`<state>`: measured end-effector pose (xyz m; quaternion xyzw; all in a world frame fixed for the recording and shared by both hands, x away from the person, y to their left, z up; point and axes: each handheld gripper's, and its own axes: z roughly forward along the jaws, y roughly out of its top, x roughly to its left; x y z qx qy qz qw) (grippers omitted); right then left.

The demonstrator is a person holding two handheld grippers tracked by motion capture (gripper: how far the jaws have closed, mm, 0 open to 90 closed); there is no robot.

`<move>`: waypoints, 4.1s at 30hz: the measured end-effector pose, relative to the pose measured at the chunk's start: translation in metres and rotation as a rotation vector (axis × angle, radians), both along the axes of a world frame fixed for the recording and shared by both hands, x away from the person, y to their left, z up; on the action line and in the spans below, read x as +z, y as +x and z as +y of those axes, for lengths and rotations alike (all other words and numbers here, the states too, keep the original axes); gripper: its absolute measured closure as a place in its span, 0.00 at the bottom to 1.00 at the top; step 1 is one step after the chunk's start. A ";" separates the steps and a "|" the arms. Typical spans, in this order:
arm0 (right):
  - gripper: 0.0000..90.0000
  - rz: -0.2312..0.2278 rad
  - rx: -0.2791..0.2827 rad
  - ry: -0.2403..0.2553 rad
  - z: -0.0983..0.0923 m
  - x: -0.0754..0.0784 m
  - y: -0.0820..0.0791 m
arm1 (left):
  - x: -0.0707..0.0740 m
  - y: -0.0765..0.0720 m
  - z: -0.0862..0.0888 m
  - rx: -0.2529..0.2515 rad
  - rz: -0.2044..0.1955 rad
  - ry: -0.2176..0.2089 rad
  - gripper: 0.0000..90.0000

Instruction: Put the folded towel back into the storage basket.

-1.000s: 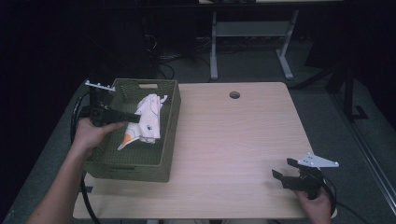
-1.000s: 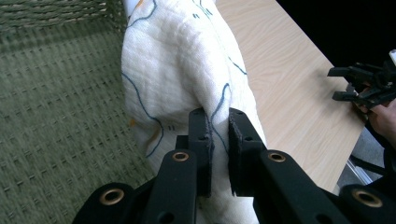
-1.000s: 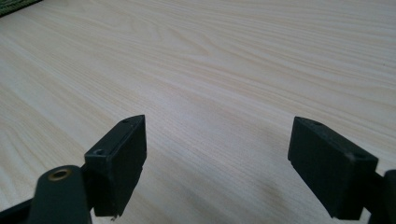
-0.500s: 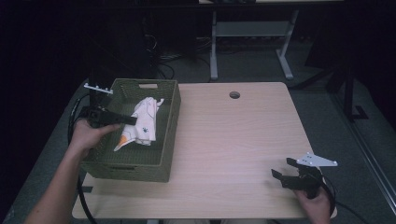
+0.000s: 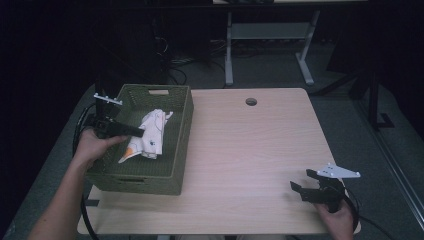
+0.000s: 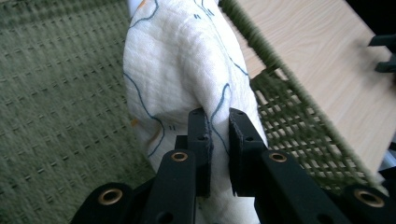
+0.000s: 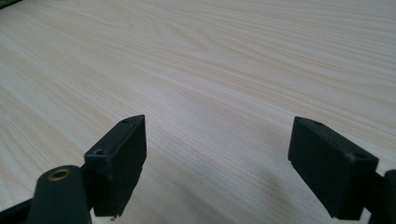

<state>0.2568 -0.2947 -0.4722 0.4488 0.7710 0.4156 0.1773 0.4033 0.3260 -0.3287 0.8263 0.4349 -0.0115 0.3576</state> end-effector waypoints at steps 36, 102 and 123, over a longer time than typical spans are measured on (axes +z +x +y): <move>0.21 0.011 0.001 -0.004 0.001 -0.002 0.002 | -0.037 0.025 -0.010 -0.119 0.014 0.149 0.90; 0.21 0.000 0.016 0.002 0.005 -0.001 0.003 | -0.084 0.034 -0.064 -0.182 0.241 0.348 0.68; 0.21 -0.003 0.015 0.010 0.004 0.000 0.003 | -0.096 0.032 -0.075 -0.182 0.191 0.522 0.79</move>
